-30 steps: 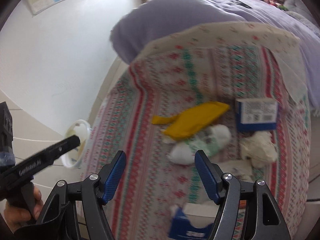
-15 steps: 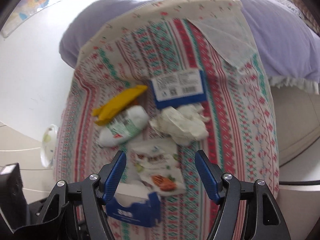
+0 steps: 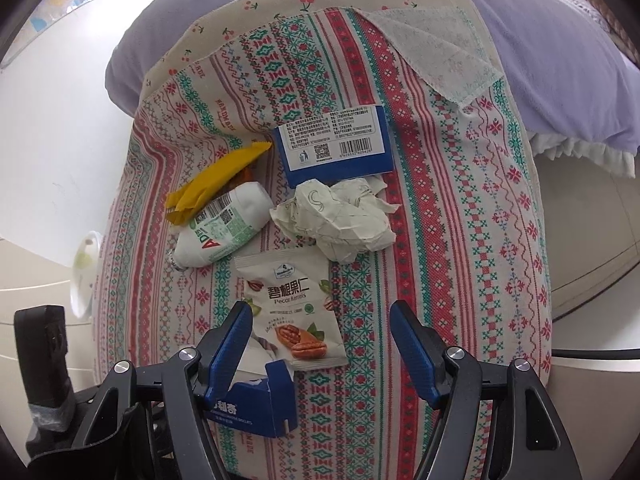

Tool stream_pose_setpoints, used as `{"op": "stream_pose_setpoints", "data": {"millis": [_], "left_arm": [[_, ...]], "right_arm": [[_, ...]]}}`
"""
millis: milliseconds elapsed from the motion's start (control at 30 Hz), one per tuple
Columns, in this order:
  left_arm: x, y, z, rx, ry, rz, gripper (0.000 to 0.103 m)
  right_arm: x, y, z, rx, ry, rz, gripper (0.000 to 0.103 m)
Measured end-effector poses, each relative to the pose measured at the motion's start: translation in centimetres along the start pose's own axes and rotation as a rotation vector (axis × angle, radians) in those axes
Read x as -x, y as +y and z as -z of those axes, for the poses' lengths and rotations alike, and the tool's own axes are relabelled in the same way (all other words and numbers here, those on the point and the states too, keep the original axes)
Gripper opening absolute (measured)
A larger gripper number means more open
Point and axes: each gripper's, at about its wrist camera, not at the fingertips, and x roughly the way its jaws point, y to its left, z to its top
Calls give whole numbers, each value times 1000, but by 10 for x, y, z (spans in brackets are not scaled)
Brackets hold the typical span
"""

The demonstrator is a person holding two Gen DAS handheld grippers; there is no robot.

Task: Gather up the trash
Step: 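Return both tools to the bed and grasp the blue tissue box with the left tool, then lift the blue tissue box with the left tool while the right tool grasps the nut snack bag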

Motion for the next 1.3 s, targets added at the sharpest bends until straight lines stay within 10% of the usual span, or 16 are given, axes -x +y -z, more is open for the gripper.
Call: {"op": "stream_pose_setpoints", "data": {"millis": [233, 333, 1300], "left_arm": [[1, 3, -2, 9, -16, 13, 57], [0, 3, -3, 6, -15, 7, 33], [78, 38, -13, 12, -176, 41, 31]], "right_arm": [[-11, 2, 1, -8, 34, 6, 72], [-21, 4, 2, -16, 68, -1, 72], [-75, 23, 5, -164, 174, -161, 72]]}}
